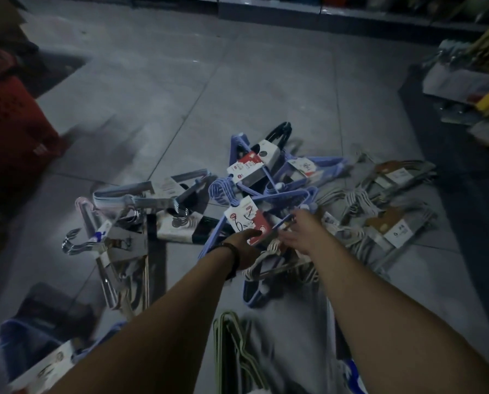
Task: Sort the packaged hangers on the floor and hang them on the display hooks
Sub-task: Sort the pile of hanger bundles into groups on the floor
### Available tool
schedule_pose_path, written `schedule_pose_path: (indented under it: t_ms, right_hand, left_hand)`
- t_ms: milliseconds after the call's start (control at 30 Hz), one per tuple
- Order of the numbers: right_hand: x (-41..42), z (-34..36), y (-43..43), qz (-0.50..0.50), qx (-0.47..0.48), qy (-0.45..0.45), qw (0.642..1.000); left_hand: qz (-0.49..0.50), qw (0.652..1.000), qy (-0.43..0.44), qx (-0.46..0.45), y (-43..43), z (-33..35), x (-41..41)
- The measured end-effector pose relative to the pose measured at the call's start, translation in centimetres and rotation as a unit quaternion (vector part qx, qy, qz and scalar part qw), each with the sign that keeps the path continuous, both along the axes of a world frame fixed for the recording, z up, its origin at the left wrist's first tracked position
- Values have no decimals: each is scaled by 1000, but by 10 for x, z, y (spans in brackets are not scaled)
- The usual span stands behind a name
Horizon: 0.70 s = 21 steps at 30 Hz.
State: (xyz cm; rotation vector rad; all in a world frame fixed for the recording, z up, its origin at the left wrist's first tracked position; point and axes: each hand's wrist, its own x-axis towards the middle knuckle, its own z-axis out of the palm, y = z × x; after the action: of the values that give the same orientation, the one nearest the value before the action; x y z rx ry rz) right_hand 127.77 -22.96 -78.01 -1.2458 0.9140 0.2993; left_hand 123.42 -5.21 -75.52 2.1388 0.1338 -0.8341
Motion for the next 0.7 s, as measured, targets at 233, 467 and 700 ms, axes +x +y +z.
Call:
schedule_pose_path:
  t_ms: [233,467,700]
  right_hand:
    - [21,-26,21,-30,85,-1,996]
    - [31,-17,21,10,2,49,999]
    - [18,-30,31,88,-125,74,985]
  left_hand:
    - [72,997,2,-37,-5,14,0]
    - [99,989,93,-51,4,15,-12]
    - [121,983,128,-46,18,5,-25]
